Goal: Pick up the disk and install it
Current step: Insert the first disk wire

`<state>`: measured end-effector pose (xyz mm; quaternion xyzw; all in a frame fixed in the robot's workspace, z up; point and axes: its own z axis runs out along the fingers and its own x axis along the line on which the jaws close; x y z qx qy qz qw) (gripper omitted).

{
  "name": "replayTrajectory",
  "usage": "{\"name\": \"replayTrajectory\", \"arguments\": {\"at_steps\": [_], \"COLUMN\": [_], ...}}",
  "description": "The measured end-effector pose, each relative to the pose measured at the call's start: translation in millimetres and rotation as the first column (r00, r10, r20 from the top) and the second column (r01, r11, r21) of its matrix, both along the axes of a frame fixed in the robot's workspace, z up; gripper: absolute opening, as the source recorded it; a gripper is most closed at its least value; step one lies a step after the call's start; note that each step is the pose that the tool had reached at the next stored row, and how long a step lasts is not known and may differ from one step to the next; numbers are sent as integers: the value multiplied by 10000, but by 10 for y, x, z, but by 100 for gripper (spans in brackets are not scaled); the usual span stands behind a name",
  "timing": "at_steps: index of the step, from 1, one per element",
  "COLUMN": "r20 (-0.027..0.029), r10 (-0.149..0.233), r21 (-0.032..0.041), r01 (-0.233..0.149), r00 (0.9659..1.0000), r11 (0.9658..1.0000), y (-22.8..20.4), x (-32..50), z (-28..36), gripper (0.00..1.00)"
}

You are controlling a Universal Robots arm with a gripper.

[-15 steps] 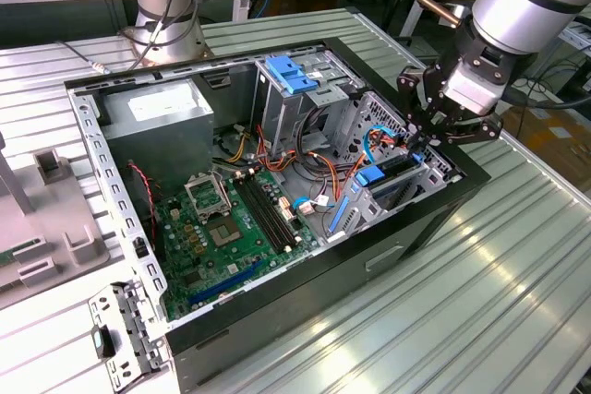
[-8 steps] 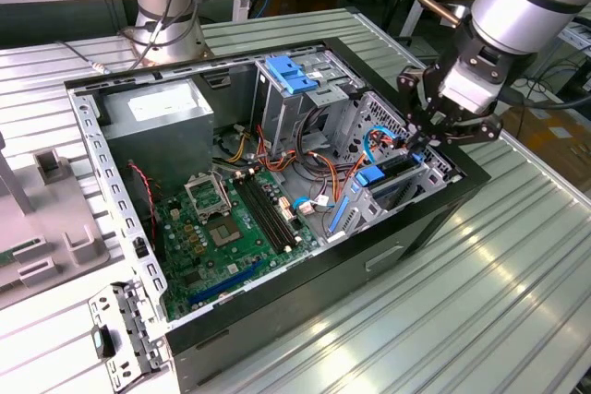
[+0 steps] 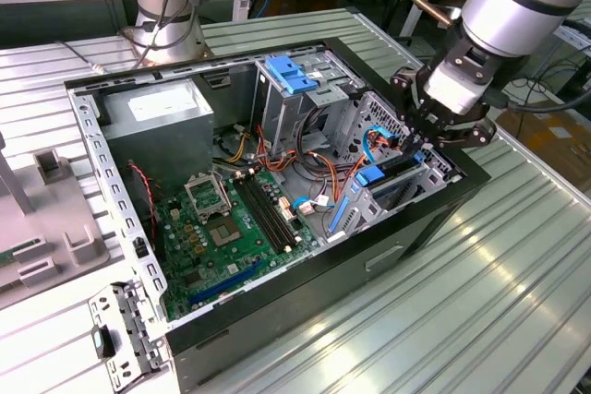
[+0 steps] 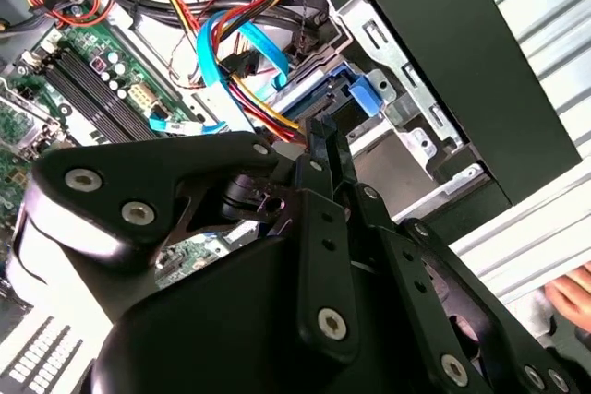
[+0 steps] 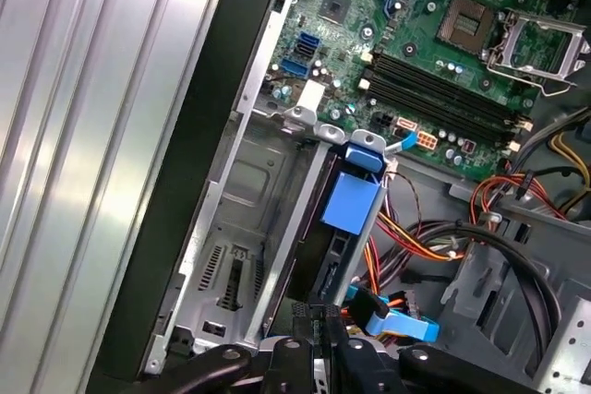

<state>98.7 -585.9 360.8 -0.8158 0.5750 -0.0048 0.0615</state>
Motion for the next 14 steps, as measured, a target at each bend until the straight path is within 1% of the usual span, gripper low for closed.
{"name": "replayTrajectory", "arguments": {"at_steps": [1, 5, 7, 8, 12, 14], "r20": [0, 0, 0, 0, 0, 0], "r10": [-162, -546, -819, -994, -1340, -1526], "r21": [-1, -1, -1, 0, -1, -1], "r01": [162, 546, 819, 994, 1340, 1526], "r00": [9999, 9985, 9966, 9950, 9910, 9883], "r11": [9999, 9985, 9966, 9950, 9910, 9883], "y": [1, 4, 6, 6, 7, 8], "x": [-2, -4, -7, -9, -14, -15], "z": [-2, -7, -11, -14, -17, -20], "gripper": [17, 17, 17, 17, 17, 17]}}
